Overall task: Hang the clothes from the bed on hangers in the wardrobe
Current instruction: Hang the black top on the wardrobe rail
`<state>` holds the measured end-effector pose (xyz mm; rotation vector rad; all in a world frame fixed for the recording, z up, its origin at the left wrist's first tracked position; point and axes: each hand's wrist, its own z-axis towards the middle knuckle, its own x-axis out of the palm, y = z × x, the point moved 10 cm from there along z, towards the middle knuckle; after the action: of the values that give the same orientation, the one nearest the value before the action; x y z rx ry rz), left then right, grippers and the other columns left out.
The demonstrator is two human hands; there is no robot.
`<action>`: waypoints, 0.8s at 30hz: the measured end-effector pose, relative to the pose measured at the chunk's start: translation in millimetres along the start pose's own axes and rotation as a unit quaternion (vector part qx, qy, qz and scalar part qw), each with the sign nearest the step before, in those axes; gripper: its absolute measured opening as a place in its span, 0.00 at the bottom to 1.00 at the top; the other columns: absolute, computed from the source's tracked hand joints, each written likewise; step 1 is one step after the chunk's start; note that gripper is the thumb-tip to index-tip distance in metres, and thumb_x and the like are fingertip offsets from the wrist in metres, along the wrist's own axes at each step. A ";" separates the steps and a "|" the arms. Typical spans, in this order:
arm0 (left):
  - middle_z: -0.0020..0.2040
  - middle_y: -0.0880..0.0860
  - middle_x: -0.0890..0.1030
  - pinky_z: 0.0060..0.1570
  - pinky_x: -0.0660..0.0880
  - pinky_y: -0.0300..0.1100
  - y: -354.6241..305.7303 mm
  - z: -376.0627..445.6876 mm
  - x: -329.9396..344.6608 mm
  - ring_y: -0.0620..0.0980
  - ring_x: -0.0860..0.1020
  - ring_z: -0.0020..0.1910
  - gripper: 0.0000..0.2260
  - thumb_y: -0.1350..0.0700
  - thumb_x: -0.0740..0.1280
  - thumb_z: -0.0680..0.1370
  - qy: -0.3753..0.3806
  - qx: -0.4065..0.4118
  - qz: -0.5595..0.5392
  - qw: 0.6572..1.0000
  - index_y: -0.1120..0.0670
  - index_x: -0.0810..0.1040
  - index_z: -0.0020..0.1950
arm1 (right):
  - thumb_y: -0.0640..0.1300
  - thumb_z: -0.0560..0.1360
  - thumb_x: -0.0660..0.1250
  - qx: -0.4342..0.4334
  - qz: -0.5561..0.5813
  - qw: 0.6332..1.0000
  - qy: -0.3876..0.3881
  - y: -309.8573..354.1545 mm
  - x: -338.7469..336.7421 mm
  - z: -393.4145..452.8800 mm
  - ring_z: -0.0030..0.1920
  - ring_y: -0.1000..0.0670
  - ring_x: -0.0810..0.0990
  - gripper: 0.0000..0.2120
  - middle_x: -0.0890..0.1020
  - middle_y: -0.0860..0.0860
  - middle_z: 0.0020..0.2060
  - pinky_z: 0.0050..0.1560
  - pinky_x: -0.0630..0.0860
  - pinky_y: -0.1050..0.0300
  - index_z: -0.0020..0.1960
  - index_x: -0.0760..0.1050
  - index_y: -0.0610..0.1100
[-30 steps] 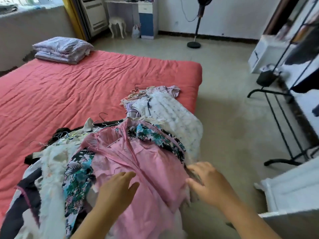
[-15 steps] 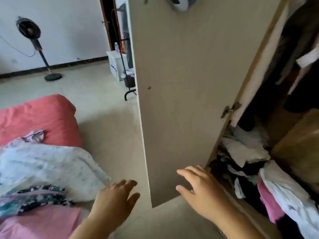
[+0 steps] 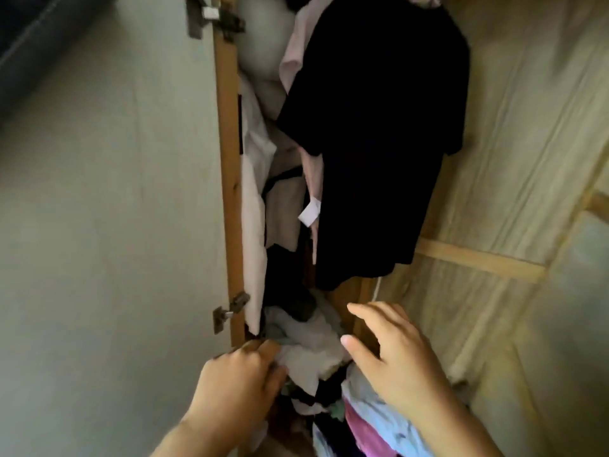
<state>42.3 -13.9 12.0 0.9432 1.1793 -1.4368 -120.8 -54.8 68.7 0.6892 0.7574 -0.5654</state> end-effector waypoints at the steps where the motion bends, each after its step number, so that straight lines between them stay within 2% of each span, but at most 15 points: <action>1: 0.59 0.43 0.74 0.49 0.72 0.39 -6.7 16.6 -13.2 0.45 0.76 0.57 0.15 0.41 0.54 0.80 -0.019 0.009 -0.002 1.000 0.42 0.67 0.64 | 0.59 0.72 0.58 0.005 -0.006 1.000 -0.021 -5.6 -15.3 11.5 0.54 0.56 0.73 0.24 0.78 0.56 0.51 0.53 0.70 0.62 0.60 0.77 0.47; 4: 0.61 0.42 0.73 0.49 0.72 0.39 -20.2 58.4 -52.2 0.45 0.76 0.58 0.18 0.39 0.54 0.79 -0.079 0.033 0.008 0.996 0.40 0.65 0.68 | 0.61 0.71 0.56 0.007 -0.019 0.995 -0.098 -11.5 -56.7 41.7 0.56 0.55 0.73 0.26 0.77 0.57 0.54 0.54 0.67 0.65 0.62 0.76 0.49; 6: 0.62 0.42 0.73 0.47 0.70 0.38 -28.8 83.9 -78.9 0.44 0.75 0.59 0.18 0.39 0.53 0.79 -0.115 0.057 0.011 0.992 0.39 0.64 0.68 | 0.62 0.71 0.57 0.005 -0.017 0.990 -0.137 -11.1 -79.5 64.4 0.58 0.57 0.71 0.28 0.74 0.61 0.55 0.56 0.64 0.65 0.67 0.71 0.51; 8: 0.62 0.41 0.73 0.45 0.68 0.35 -36.7 109.4 -105.7 0.43 0.75 0.58 0.17 0.40 0.52 0.80 -0.140 0.095 -0.006 0.986 0.39 0.63 0.68 | 0.57 0.76 0.61 0.010 -0.008 0.985 -0.171 -12.4 -99.2 88.2 0.58 0.60 0.68 0.25 0.70 0.63 0.55 0.57 0.62 0.66 0.70 0.65 0.52; 10: 0.62 0.41 0.72 0.45 0.70 0.35 -41.2 135.4 -131.5 0.42 0.74 0.58 0.17 0.42 0.53 0.80 -0.155 0.135 -0.047 0.977 0.40 0.62 0.69 | 0.52 0.76 0.63 0.017 -0.002 0.979 -0.203 -12.4 -117.7 111.5 0.60 0.59 0.69 0.25 0.70 0.63 0.55 0.57 0.64 0.65 0.71 0.65 0.52; 14: 0.61 0.45 0.72 0.53 0.73 0.43 -45.8 189.0 -189.3 0.45 0.72 0.60 0.19 0.45 0.58 0.80 -0.191 0.196 -0.118 0.955 0.46 0.65 0.71 | 0.53 0.74 0.64 0.027 -0.005 0.967 -0.253 -16.8 -149.2 160.0 0.60 0.56 0.72 0.24 0.71 0.61 0.57 0.56 0.69 0.60 0.69 0.67 0.52; 19: 0.63 0.45 0.71 0.53 0.70 0.41 -59.9 240.8 -252.6 0.46 0.69 0.63 0.21 0.43 0.60 0.78 -0.331 0.182 -0.060 0.924 0.47 0.67 0.69 | 0.54 0.74 0.65 0.024 0.001 0.962 -0.273 -40.2 -176.4 217.5 0.56 0.55 0.74 0.21 0.72 0.61 0.52 0.54 0.72 0.56 0.65 0.72 0.50; 21: 0.64 0.45 0.71 0.53 0.69 0.40 -68.0 264.5 -271.1 0.46 0.69 0.63 0.20 0.43 0.60 0.78 -0.358 0.182 -0.038 0.915 0.47 0.68 0.69 | 0.53 0.74 0.66 0.023 -0.004 0.963 -0.269 -50.5 -185.2 241.1 0.55 0.54 0.74 0.20 0.73 0.60 0.52 0.53 0.73 0.54 0.64 0.72 0.50; 24: 0.65 0.49 0.71 0.60 0.67 0.42 -82.7 303.3 -299.8 0.49 0.68 0.63 0.18 0.50 0.60 0.80 -0.368 0.212 -0.030 0.905 0.50 0.69 0.69 | 0.52 0.74 0.66 0.016 -0.007 0.964 -0.266 -67.4 -196.2 275.2 0.54 0.52 0.75 0.19 0.72 0.57 0.53 0.54 0.74 0.50 0.63 0.73 0.48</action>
<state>25.2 -243.1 380.6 0.5407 0.3378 -1.9072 -168.4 -258.4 342.6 0.5269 0.2503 -0.7370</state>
